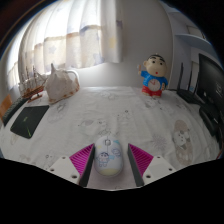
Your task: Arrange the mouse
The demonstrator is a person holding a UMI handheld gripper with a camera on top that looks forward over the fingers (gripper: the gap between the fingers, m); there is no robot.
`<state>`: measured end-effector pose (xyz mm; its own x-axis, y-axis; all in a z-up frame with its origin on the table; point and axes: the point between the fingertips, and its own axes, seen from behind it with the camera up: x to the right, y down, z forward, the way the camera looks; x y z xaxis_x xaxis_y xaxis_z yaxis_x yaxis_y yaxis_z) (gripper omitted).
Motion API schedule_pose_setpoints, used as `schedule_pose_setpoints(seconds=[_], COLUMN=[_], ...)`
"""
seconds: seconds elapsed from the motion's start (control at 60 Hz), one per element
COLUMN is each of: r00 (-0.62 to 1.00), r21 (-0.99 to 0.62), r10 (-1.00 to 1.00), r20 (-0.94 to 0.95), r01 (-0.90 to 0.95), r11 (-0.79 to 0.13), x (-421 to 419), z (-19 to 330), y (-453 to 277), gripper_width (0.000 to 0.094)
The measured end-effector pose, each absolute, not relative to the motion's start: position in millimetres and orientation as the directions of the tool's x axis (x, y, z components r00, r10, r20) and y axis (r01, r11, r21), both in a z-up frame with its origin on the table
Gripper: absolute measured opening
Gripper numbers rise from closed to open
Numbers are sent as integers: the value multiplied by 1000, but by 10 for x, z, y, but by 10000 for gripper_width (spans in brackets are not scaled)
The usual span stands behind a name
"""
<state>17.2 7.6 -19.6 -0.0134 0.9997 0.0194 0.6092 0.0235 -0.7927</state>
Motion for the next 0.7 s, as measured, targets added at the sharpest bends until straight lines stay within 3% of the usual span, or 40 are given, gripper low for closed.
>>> schedule_pose_setpoints(seconds=[0.067, 0.333, 0.533, 0.7], r00=[-13, 39, 52, -2], r21=[-788, -765, -787, -816], r10=[1000, 998, 999, 1000], r20=[23, 57, 14, -11], r01=[615, 643, 616, 578], r11=[27, 18, -21, -8], x=[169, 134, -61, -365], z=[-197, -46, 555, 1094], y=[70, 234, 18, -816], gripper_width=[486, 413, 372, 371])
